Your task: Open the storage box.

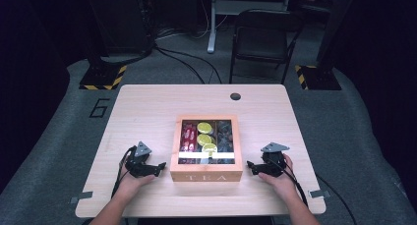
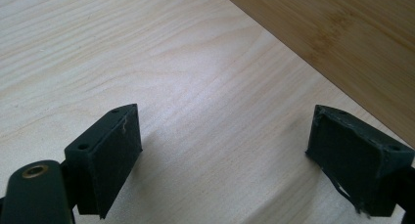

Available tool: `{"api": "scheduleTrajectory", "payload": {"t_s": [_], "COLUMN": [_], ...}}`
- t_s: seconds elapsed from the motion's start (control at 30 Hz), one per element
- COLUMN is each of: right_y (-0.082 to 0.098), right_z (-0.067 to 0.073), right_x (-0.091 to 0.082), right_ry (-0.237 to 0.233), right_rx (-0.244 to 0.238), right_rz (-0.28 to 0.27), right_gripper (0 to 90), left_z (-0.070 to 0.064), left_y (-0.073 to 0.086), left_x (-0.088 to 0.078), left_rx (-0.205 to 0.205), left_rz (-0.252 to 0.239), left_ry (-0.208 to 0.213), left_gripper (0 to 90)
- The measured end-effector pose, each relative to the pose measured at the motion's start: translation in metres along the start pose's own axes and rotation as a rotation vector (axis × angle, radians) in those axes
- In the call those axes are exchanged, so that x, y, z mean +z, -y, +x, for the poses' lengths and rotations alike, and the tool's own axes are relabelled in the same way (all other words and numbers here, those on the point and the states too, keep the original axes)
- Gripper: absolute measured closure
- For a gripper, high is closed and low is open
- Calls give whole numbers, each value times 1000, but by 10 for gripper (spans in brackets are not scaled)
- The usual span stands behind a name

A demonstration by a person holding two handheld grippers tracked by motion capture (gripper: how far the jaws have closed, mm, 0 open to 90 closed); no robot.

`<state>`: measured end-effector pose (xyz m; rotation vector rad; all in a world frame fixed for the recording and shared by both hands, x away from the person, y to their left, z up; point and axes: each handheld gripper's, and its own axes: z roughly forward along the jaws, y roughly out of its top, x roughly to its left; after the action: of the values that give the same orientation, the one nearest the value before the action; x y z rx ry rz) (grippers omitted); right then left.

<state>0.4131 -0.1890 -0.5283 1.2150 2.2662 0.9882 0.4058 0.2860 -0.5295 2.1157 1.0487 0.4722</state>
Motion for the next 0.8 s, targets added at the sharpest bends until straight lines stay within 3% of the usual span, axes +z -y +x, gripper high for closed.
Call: {"api": "scheduleTrajectory", "payload": {"t_s": [0.1,0.8], "right_y": [0,0], "right_z": [2,5], "right_x": [1,0], "right_ry": [6,28], "right_rx": [19,29], "right_rz": [4,2], "right_gripper": [103,114], "left_z": [0,1], "left_y": [0,-1], "left_x": [0,0], "left_rx": [-1,-14], "left_rz": [0,-4], "left_ry": [-1,-14], "left_gripper": [126,161]}}
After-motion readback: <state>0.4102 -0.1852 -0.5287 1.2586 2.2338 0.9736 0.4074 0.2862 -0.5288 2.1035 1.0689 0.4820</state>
